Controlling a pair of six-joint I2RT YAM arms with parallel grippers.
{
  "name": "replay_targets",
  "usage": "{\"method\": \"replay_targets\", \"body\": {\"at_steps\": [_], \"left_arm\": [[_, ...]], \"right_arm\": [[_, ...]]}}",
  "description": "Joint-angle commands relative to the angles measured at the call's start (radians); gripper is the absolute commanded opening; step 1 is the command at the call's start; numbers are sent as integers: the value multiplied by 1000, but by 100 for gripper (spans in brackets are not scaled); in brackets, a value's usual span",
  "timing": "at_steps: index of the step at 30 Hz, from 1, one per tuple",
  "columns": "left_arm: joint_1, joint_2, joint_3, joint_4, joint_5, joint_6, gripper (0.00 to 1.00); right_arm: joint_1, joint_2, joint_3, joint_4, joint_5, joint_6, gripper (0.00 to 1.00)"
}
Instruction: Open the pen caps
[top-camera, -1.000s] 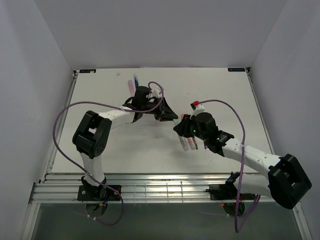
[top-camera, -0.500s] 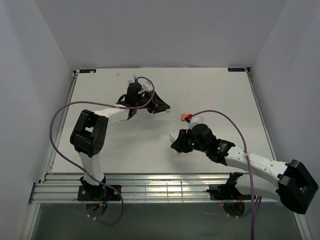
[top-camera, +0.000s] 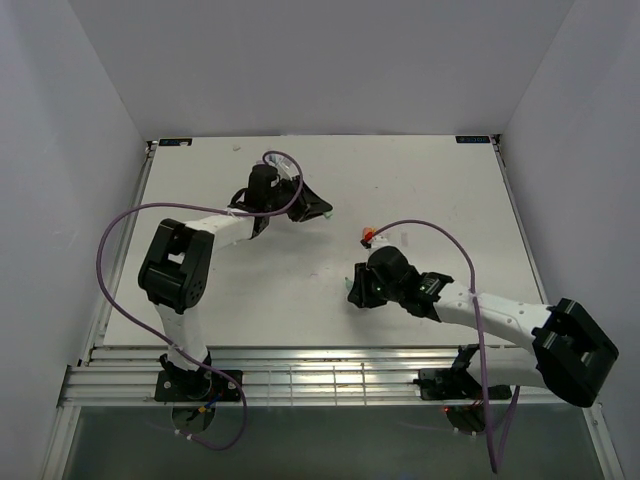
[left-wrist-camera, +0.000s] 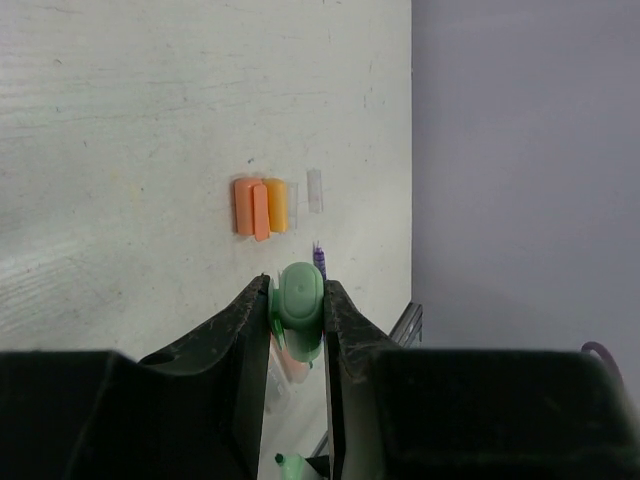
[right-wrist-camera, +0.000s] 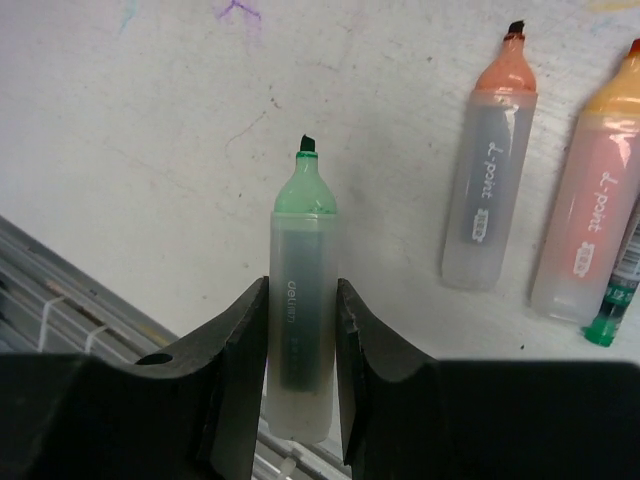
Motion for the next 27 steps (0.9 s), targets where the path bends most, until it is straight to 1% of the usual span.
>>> {"method": "replay_targets", "body": {"at_steps": [1, 2, 6, 12, 17, 19, 20, 21, 25, 27], "left_arm": [[-11, 6, 2, -26, 28, 29, 1], [-15, 14, 5, -35, 28, 38, 1], [-58, 57, 66, -154, -28, 90, 2], [-92, 126, 138, -230, -67, 120, 3], [-101, 170, 169, -234, -75, 124, 3], [-104, 178, 178, -236, -79, 128, 4], [-106, 183, 183, -236, -84, 131, 6], [-107, 192, 196, -272, -85, 133, 7], [-113, 210, 215, -288, -96, 144, 20], [-113, 221, 223, -293, -98, 150, 26]], "right_arm": [[4, 91, 99, -13, 93, -69, 8], [3, 112, 110, -15, 109, -75, 8], [4, 189, 137, 2, 130, -93, 8], [-11, 249, 157, 8, 162, -101, 8], [-28, 282, 160, 17, 167, -107, 8], [-35, 293, 162, 16, 164, -109, 8], [-40, 304, 160, 17, 164, -109, 8], [-42, 310, 162, 17, 162, -109, 8], [-52, 322, 162, 20, 162, -106, 15], [-57, 325, 164, 19, 168, -106, 17]]}}
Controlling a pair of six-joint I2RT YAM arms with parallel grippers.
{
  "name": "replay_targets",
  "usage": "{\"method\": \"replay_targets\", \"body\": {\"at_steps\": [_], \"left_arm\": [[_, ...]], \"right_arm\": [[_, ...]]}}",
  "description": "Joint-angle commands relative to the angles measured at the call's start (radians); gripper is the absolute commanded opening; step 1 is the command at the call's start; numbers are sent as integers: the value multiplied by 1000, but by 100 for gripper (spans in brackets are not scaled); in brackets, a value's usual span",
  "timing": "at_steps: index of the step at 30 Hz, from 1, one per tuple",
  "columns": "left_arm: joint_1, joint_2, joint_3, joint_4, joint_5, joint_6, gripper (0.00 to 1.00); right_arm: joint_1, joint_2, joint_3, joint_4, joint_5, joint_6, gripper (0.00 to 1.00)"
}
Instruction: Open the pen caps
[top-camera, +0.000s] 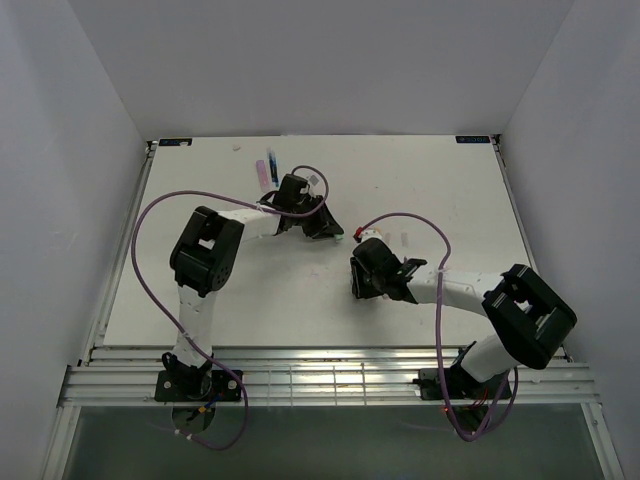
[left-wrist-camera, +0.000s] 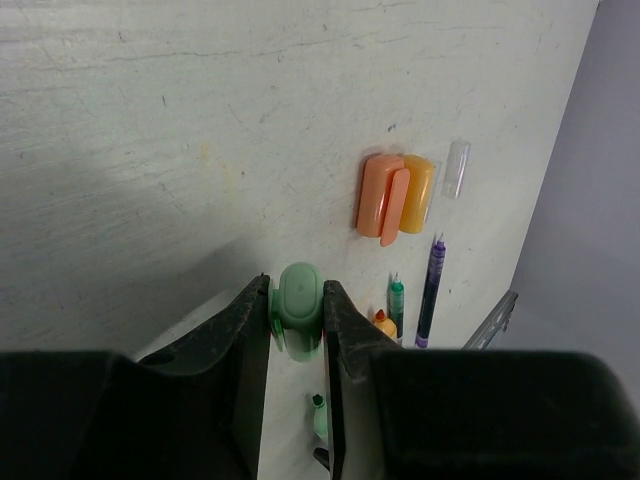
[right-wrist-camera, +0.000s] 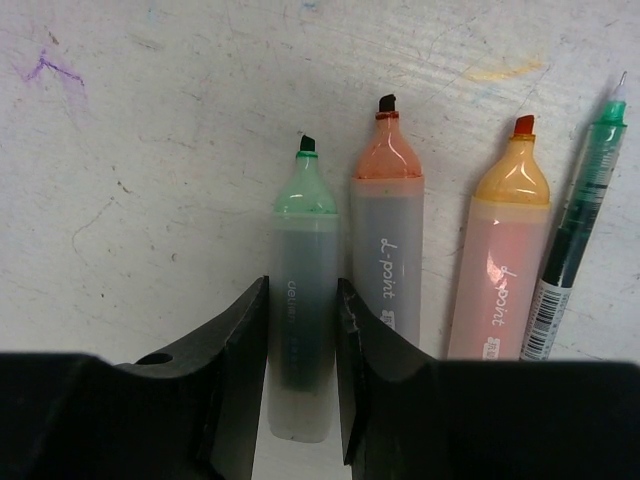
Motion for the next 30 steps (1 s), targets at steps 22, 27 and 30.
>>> {"method": "replay_targets", "body": {"at_steps": [22, 27, 30], "left_arm": [[-8, -48, 97, -106, -82, 82, 64], [12, -123, 117, -151, -131, 111, 67], [27, -155, 123, -171, -168, 129, 69]], "right_arm": [[-39, 79, 110, -5, 53, -52, 44], [-42, 84, 144, -23, 74, -69, 52], [-42, 67, 153, -32, 68, -80, 54]]}}
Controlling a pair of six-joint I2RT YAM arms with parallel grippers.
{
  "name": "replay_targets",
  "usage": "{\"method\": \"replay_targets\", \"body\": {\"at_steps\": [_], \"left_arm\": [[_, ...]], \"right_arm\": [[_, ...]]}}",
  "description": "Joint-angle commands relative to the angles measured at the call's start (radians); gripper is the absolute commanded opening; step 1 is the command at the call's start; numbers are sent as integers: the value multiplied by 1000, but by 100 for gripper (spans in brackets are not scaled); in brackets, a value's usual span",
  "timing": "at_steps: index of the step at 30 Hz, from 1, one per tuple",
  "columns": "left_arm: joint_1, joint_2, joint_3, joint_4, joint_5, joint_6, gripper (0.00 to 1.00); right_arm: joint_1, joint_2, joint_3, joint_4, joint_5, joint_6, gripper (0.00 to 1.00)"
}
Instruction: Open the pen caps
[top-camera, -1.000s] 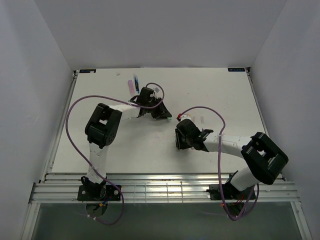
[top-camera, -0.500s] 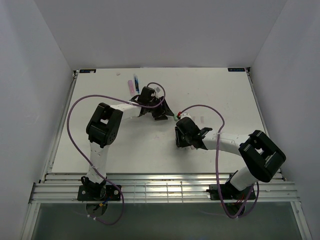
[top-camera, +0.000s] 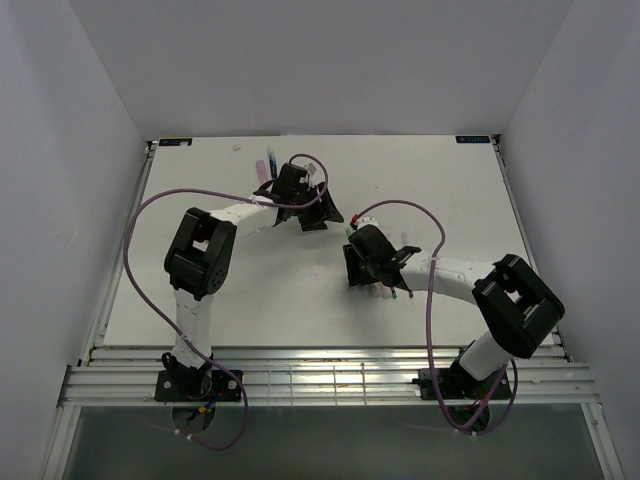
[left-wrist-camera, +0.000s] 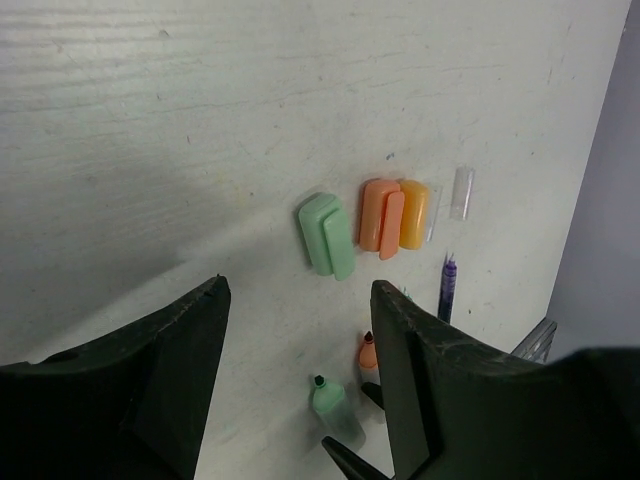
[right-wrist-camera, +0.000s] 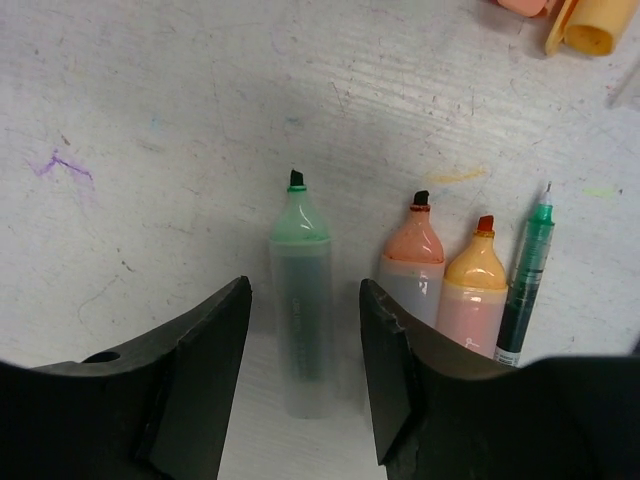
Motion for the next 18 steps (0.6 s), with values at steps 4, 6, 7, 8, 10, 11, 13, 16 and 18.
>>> {"method": "replay_targets", "body": {"at_steps": [4, 6, 7, 8, 10, 11, 13, 16, 18], "left_arm": [[53, -183, 27, -32, -109, 59, 71], [87, -199, 22, -32, -126, 74, 72], [99, -203, 25, -36, -129, 80, 72], [128, -205, 34, -44, -138, 88, 72], [162, -204, 49, -61, -167, 112, 72], [196, -197, 59, -79, -178, 120, 71], [233, -187, 82, -95, -201, 149, 70], [289, -156, 121, -114, -222, 201, 69], [312, -129, 148, -130, -278, 229, 68]], "right_arm": [[-4, -102, 46, 1, -18, -49, 55], [-4, -133, 60, 0, -39, -72, 55], [-4, -161, 67, -2, -59, -76, 55], [-4, -176, 83, -12, -66, -83, 55], [-6, -221, 95, -21, -79, -87, 55], [-4, -233, 106, -28, -84, -89, 55], [-6, -270, 115, -41, -90, -98, 55], [-6, -293, 135, -74, -86, -124, 55], [-6, -296, 142, -84, -84, -136, 55]]}}
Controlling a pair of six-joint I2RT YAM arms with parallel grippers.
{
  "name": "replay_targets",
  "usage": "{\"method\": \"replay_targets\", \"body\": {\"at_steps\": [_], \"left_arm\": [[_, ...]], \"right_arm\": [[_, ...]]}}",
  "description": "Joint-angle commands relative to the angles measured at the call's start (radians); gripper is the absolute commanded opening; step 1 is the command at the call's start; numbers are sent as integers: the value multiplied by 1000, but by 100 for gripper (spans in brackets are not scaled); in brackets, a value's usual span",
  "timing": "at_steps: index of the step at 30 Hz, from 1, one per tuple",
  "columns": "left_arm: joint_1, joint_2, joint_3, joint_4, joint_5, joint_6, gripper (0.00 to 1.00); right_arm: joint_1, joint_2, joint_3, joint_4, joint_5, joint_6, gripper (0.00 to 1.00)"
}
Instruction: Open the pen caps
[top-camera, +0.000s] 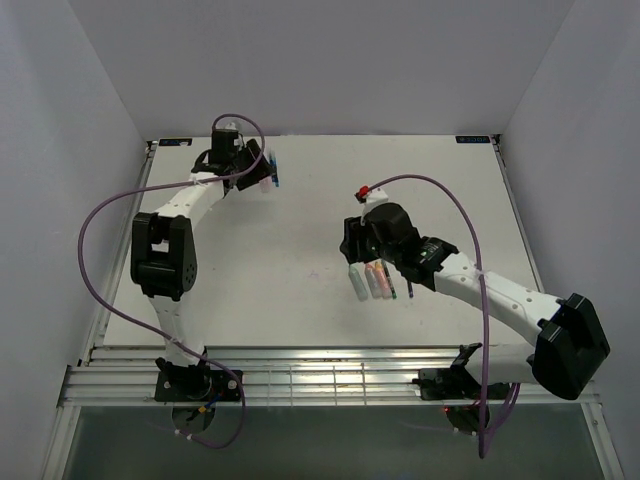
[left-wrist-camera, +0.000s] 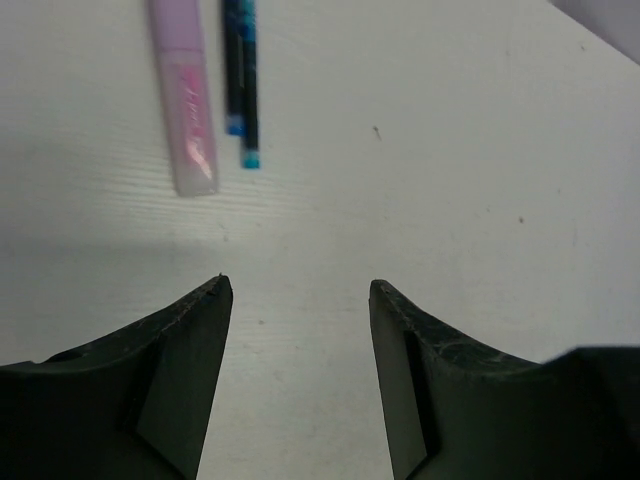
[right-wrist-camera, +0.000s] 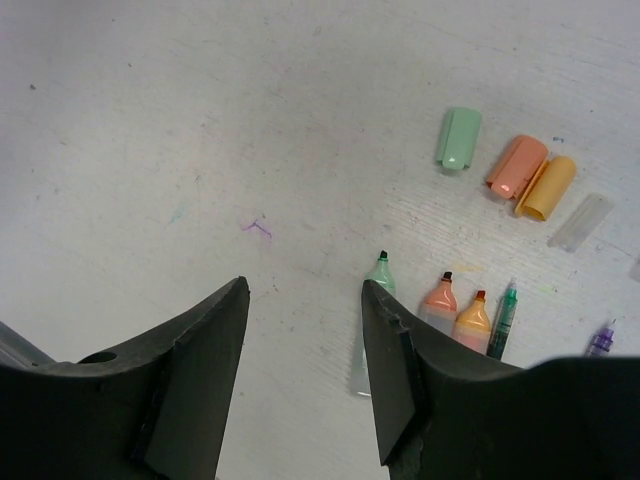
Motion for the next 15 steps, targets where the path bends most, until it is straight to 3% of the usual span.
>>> {"method": "replay_targets", "body": {"at_steps": [1, 4, 15], "left_arm": [[30, 16, 81, -48, -103, 90, 68], [41, 65, 138, -60, -163, 133, 67], [56, 280, 340, -80, -168, 164, 66]], "right_arm": [[-5, -15, 38, -41, -9, -50, 56], [-19, -3, 37, -39, -28, -60, 56], [-91, 60, 2, 15, -120, -67, 56]]}}
